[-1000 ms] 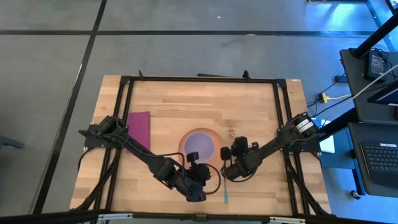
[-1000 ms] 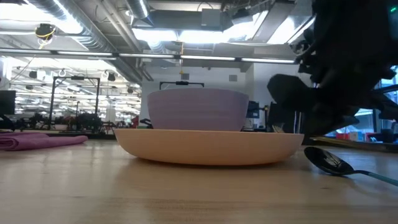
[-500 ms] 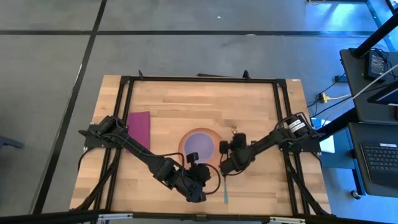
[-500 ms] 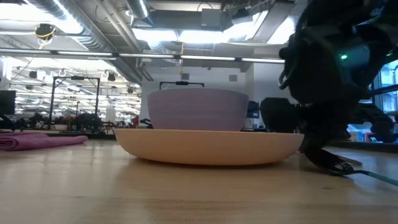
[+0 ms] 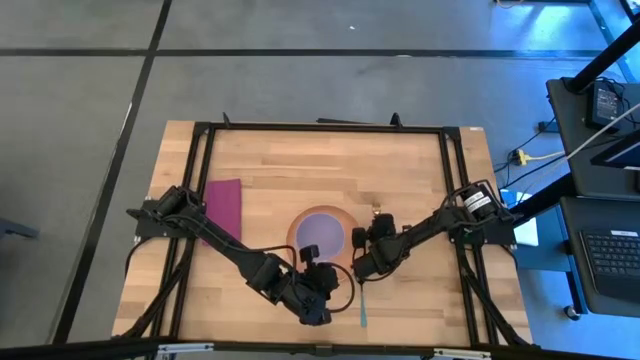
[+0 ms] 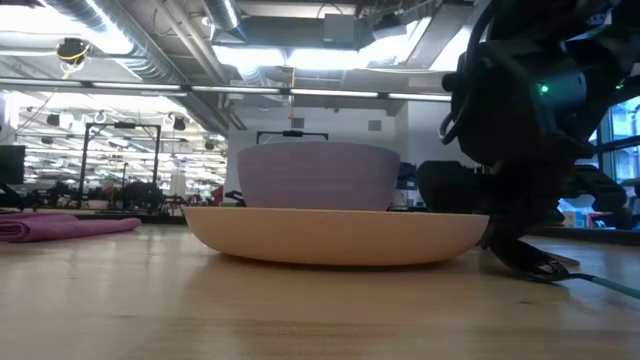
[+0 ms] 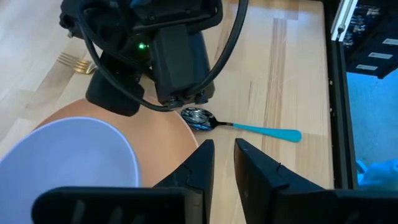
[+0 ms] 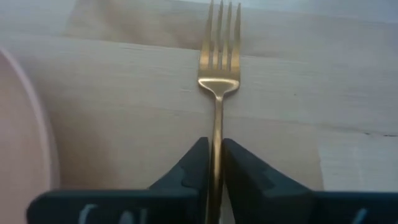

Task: Set table place
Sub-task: Put the gold fork on the right side of the plate, then put the blue spoon into the bowl

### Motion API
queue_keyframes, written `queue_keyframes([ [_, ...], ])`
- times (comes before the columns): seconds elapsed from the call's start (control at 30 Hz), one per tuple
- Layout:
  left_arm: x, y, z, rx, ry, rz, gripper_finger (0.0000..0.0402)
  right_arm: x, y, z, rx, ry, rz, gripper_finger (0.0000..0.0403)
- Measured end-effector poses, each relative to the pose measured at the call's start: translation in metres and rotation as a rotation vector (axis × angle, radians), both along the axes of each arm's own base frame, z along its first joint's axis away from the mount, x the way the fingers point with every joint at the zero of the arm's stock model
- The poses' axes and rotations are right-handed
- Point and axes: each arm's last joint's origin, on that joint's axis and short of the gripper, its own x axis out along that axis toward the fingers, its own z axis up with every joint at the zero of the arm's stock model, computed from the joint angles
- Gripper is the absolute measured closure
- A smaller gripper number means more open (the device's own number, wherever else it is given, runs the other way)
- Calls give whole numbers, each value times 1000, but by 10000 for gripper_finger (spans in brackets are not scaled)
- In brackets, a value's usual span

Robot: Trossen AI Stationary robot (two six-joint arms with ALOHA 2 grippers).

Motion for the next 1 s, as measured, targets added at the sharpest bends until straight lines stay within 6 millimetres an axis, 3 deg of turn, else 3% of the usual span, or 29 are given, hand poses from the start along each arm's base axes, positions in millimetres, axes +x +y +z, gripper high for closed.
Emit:
queue_keyframes([
  [0.43,-2,-3,0,2,1,-9,347,4,-11,1,-4,39,2,298],
  [0.67,-2,-3,0,6,4,-11,347,4,-12,7,-18,80,-3,297],
  [0.83,-2,-2,0,7,7,-10,347,13,-9,27,-36,120,-1,298],
  [1.0,-2,-3,-1,-9,19,-27,347,24,-5,62,-57,198,27,298],
])
